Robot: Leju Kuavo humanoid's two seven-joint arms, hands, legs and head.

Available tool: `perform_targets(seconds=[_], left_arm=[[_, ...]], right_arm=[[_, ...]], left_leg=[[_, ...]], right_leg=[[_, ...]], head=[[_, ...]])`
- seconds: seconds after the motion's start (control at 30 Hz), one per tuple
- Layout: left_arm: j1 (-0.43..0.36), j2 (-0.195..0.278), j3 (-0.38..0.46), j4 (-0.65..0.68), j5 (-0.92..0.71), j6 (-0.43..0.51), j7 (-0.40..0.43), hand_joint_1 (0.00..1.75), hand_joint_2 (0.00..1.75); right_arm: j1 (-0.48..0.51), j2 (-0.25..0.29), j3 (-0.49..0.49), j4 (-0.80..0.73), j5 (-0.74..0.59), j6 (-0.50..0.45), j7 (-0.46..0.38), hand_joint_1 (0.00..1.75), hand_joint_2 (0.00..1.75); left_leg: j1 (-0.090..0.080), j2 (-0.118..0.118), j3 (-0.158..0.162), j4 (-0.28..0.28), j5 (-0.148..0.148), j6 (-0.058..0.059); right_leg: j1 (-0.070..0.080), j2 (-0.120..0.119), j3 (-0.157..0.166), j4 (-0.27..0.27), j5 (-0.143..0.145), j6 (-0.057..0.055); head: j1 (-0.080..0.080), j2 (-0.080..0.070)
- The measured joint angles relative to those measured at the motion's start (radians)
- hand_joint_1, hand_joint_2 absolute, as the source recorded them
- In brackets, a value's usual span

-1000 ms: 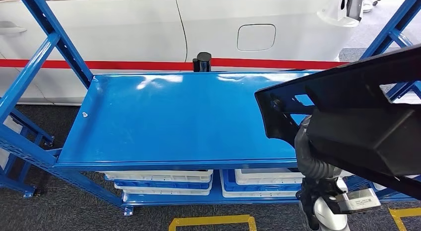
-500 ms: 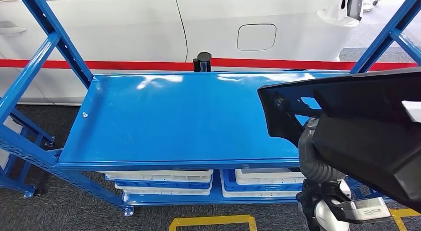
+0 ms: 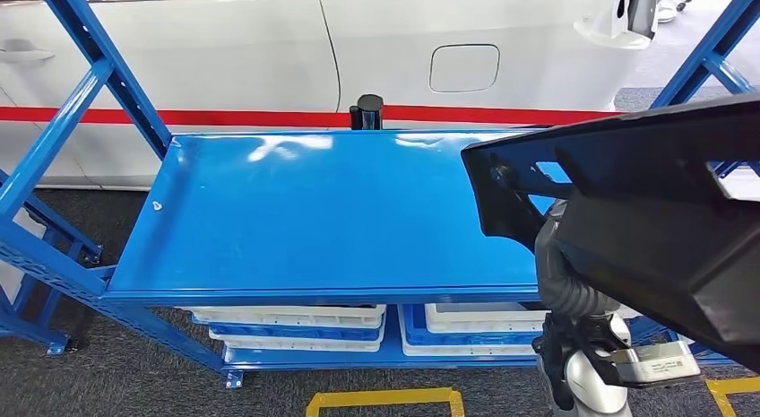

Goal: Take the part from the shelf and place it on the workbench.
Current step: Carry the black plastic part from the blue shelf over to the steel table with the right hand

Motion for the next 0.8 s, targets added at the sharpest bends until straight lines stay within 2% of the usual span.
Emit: perform_targets(seconds=[0.03,0.07,0.1,0.17,0.2,0.27,0.3,0.33,0.37,0.4,0.43,0.5,0.53,0.57,0.67,0.7,0.73,0.8], left_arm=[[0.001,0.001,0.001,0.0,0.0,0.001,0.0,0.0,1.75],[0.001,0.002,0.002,0.0,0.001,0.002,-0.001,0.0,1.75],[0.003,0.002,0.004,0.0,0.001,0.002,-0.002,0.0,1.75],[0.007,0.002,0.005,0.0,0.0,0.002,-0.003,0.0,1.75],[0.01,0.002,0.006,0.0,0.0,0.002,-0.003,0.0,1.75],[0.012,0.002,0.006,0.0,0.0,0.002,-0.003,0.0,1.75],[0.012,0.001,0.006,0.0,-0.001,0.002,-0.003,0.0,1.75],[0.013,0.001,0.007,0.0,-0.001,0.002,-0.003,0.0,1.75],[0.013,0.001,0.007,0.0,-0.002,0.001,-0.003,0.0,1.75],[0.013,0.001,0.007,0.0,-0.003,0.0,-0.003,0.0,1.75],[0.013,0.001,0.008,0.0,-0.004,0.0,-0.003,0.0,1.75],[0.012,0.002,0.008,0.0,-0.006,-0.002,-0.003,0.0,1.75],[0.012,0.002,0.008,0.0,-0.008,-0.002,-0.003,0.0,1.75],[0.011,0.003,0.008,0.0,-0.01,-0.002,-0.003,0.0,1.75],[0.009,0.004,0.008,-0.001,-0.017,-0.002,-0.003,0.0,1.75],[0.009,0.004,0.008,-0.001,-0.019,-0.003,-0.003,0.0,1.75],[0.008,0.004,0.007,-0.001,-0.021,-0.004,-0.003,0.0,1.75],[0.008,0.004,0.007,-0.001,-0.023,-0.005,-0.004,0.0,1.75]], right_arm=[[-0.004,0.001,0.0,0.001,0.0,0.003,0.002,1.75,1.75],[-0.009,0.002,0.001,0.003,0.0,0.006,0.005,1.75,1.75],[-0.011,0.004,0.001,0.004,0.001,0.007,0.007,1.75,1.75],[-0.015,0.007,0.001,0.006,0.004,0.008,0.011,1.75,1.75],[-0.017,0.009,0.002,0.007,0.004,0.009,0.012,1.75,1.75],[-0.019,0.014,0.002,0.008,0.005,0.01,0.013,1.75,1.75],[-0.019,0.016,0.003,0.009,0.006,0.01,0.014,1.75,1.75],[-0.019,0.017,0.003,0.01,0.007,0.011,0.015,1.75,1.75],[-0.019,0.017,0.003,0.011,0.009,0.011,0.016,1.75,1.75],[-0.018,0.018,0.003,0.012,0.011,0.01,0.017,1.75,1.75],[-0.018,0.018,0.003,0.012,0.013,0.008,0.018,1.75,1.75],[-0.017,0.018,0.003,0.012,0.02,0.001,0.019,1.75,1.75],[-0.016,0.018,0.002,0.011,0.025,-0.004,0.019,1.75,1.75],[-0.016,0.018,0.002,0.011,0.031,-0.009,0.019,1.75,1.75],[-0.005,0.019,0.002,0.007,0.044,-0.022,0.018,1.75,1.75],[0.001,0.018,0.002,0.005,0.047,-0.027,0.018,1.75,1.75],[0.007,0.018,0.002,0.002,0.049,-0.031,0.018,1.75,1.75],[0.02,0.017,0.003,0.0,0.052,-0.039,0.017,1.75,1.75]], left_leg=[[-0.002,-0.002,-0.004,0.005,0.002,-0.008],[-0.004,-0.004,-0.008,0.009,0.004,-0.015],[-0.005,-0.006,-0.011,0.01,0.008,-0.021],[-0.001,-0.008,-0.019,0.015,0.006,-0.032],[0.002,-0.007,-0.029,0.034,-0.014,-0.037],[0.004,-0.003,-0.069,0.132,-0.093,-0.045],[0.005,-0.002,-0.093,0.2,-0.137,-0.048],[0.005,-0.002,-0.111,0.259,-0.166,-0.05],[0.005,-0.001,-0.115,0.291,-0.178,-0.051],[0.005,-0.001,-0.098,0.284,-0.17,-0.049],[0.004,-0.001,-0.06,0.238,-0.15,-0.045],[0.002,-0.001,0.042,0.095,-0.109,-0.036],[0.0,-0.002,0.076,0.044,-0.098,-0.031],[-0.004,-0.003,0.093,0.017,-0.094,-0.026],[-0.011,-0.001,0.087,0.0,-0.08,-0.009],[-0.01,0.002,0.083,-0.006,-0.07,-0.001],[-0.008,0.005,0.076,-0.012,-0.058,0.007],[-0.007,0.009,0.055,-0.016,-0.038,0.016]], right_leg=[[-0.001,0.003,0.019,-0.041,0.015,-0.001],[0.0,0.006,0.025,-0.055,0.02,-0.007],[0.003,0.01,0.021,-0.049,0.024,-0.015],[-0.002,0.01,0.007,-0.049,0.029,-0.034],[-0.004,0.009,0.0,-0.049,0.035,-0.044],[-0.004,0.006,-0.015,-0.049,0.05,-0.065],[-0.001,0.005,-0.024,-0.049,0.056,-0.071],[0.002,0.003,-0.033,-0.049,0.063,-0.073],[0.005,0.002,-0.042,-0.048,0.068,-0.074],[0.007,0.001,-0.049,-0.048,0.074,-0.073],[0.008,0.001,-0.054,-0.048,0.079,-0.072],[0.011,0.001,-0.061,-0.048,0.089,-0.065],[0.012,0.001,-0.063,-0.049,0.093,-0.061],[0.013,0.0,-0.063,-0.049,0.098,-0.055],[0.013,-0.001,-0.068,-0.052,0.11,-0.035],[0.013,-0.002,-0.077,-0.042,0.099,-0.033],[0.014,-0.002,-0.091,-0.013,0.075,-0.036],[0.015,-0.002,-0.136,0.102,-0.003,-0.048]], head=[[0.001,0.0],[0.001,0.0],[-0.001,0.0],[-0.005,0.0],[-0.006,0.0],[-0.008,0.0],[-0.009,0.0],[-0.01,0.0],[-0.01,0.0],[-0.01,0.0],[-0.01,0.0],[-0.009,0.0],[-0.008,0.0],[-0.008,0.0],[-0.01,0.0],[-0.01,0.0],[-0.008,0.0],[-0.005,0.0]])
